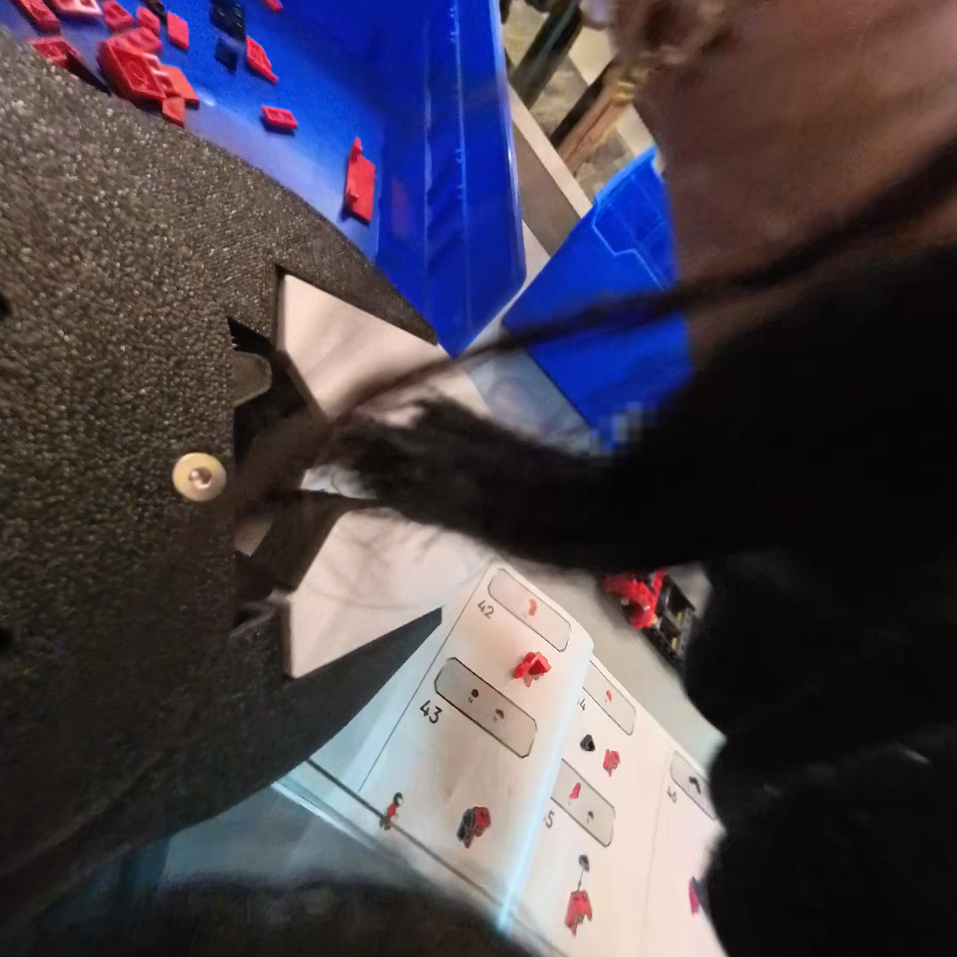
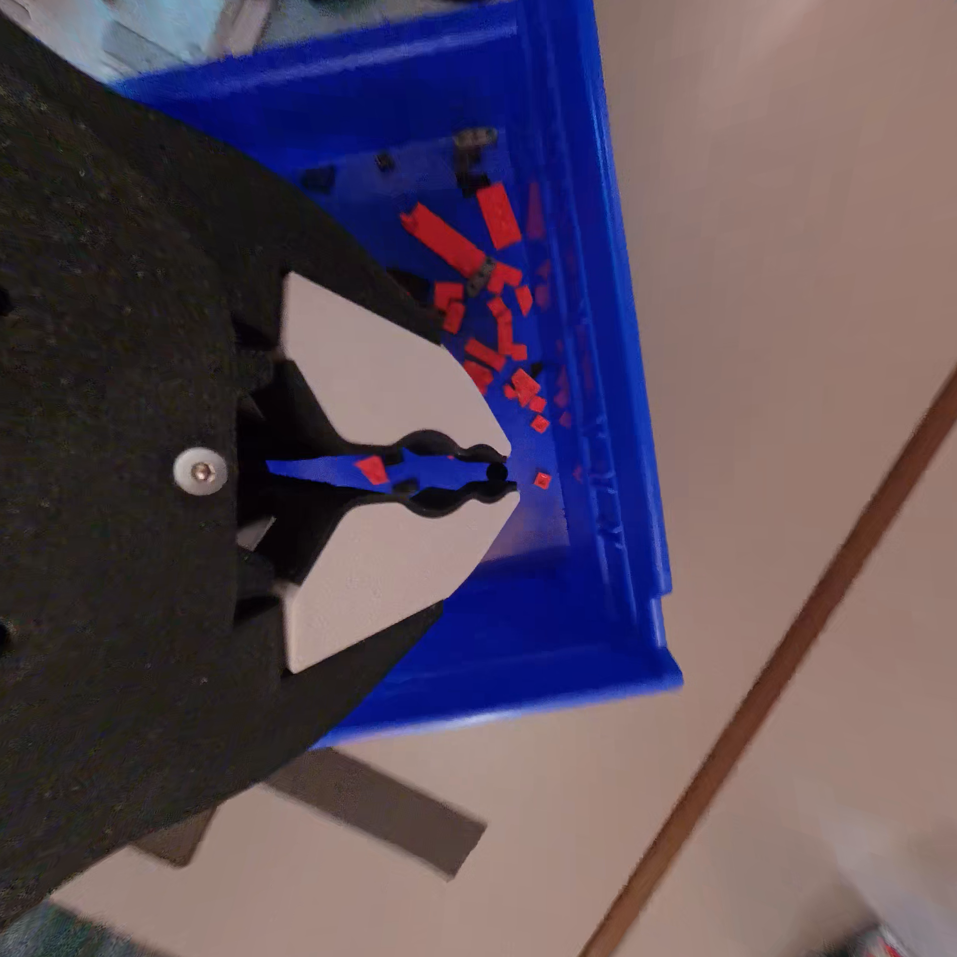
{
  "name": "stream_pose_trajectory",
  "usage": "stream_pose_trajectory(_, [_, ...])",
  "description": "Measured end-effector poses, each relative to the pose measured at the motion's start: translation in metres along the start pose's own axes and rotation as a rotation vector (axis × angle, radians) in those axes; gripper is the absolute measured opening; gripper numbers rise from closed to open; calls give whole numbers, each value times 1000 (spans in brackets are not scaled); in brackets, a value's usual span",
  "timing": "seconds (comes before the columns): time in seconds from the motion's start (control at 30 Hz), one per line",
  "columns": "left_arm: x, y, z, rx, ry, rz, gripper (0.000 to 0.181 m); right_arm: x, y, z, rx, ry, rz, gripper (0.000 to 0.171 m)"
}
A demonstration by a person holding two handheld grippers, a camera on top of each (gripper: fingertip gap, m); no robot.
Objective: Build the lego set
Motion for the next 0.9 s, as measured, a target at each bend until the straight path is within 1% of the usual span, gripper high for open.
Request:
stream_pose_trajectory(0.1, [-1, 0, 0, 3, 14, -3, 11, 30, -63, 9, -35, 16, 73, 7])
stream_pose_trajectory(0.2, [0, 0, -1, 2, 17, -9, 10, 80, -126, 39, -77, 69, 150, 7])
stream_pose_trajectory(0.3, [0, -2, -3, -15, 0, -3, 10, 142, -174, 89, -84, 175, 250, 6])
stream_pose_trajectory(0.4, [2, -4, -3, -28, -23, 1, 10, 211, -199, 154, -46, 328, 340, 7])
stream_pose_trajectory(0.5, [3, -4, -4, -39, -42, 13, 10, 279, -203, 218, 2, 524, 399, 7])
stream_pose_trajectory(0.57, [1, -3, -4, -47, -37, 26, 11, 317, -195, 248, -23, 631, 385, 7])
stream_pose_trajectory(0.63, [-1, -1, -3, -42, -22, 38, 11, 343, -186, 272, -10, 706, 395, 7])
stream_pose_trajectory(0.73, [-3, 4, -4, -12, -18, 65, 11, 364, -176, 295, -12, 767, 394, 7])
stream_pose_trajectory(0.9, [-6, 3, -27, -2, 13, 100, 11, 372, -156, 308, -2, 749, 378, 7])
Point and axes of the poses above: each gripper's, where its closed fingertips meet, y out along the fingers, z out of its underside, x = y × z across the jaws, the point moved 10 cm from there along -y, back along the fingers, and after that the axes turned 4 degrees about z, right-handed, at the moved point
